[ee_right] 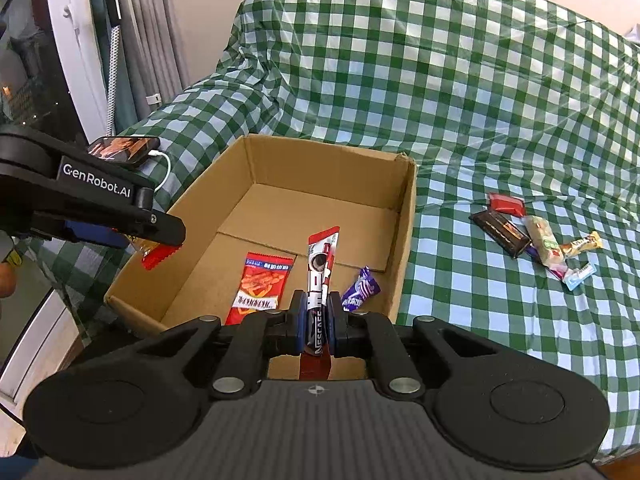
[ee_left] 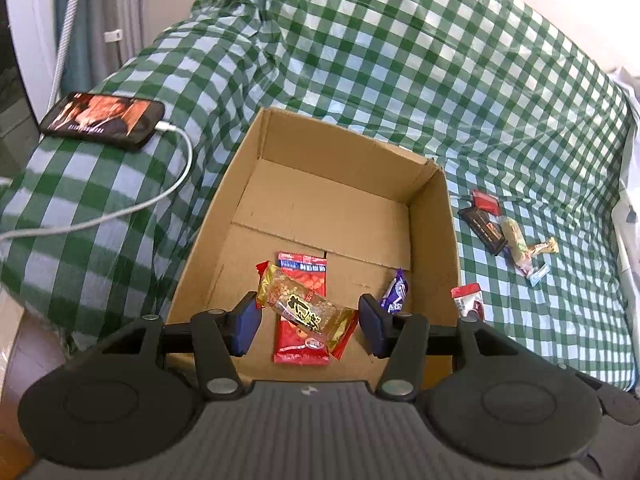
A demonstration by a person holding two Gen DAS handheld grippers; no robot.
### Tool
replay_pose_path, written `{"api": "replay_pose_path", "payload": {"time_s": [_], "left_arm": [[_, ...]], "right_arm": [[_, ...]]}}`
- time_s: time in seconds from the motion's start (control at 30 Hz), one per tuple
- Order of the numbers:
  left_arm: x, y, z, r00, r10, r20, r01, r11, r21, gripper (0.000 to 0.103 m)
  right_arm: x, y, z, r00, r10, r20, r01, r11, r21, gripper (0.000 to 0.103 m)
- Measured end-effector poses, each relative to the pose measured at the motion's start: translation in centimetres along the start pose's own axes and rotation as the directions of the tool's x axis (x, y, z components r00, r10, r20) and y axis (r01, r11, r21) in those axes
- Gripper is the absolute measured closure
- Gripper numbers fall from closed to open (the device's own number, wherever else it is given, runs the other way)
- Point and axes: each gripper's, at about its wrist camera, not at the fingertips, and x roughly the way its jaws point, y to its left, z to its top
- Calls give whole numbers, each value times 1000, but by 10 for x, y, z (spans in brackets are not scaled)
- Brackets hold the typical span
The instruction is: Organize snacks
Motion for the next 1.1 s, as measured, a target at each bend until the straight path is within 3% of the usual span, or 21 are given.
{"api": "replay_pose_path", "payload": {"time_s": [1.0,1.03,1.1], "left_arm": [[117,-3,36,985,97,-144,-82,991,104,44],[120,-3,37,984,98,-146,-82,991,108,42],[123,-3,39,983,99,-154,-81,989,120,24]], "right_arm": [[111,-13,21,989,39,-140,-35,999,30,92],[114,-14,22,989,39,-141,-34,999,33,91],[118,-15,25,989,38,-141,-33,999,36,91]]}}
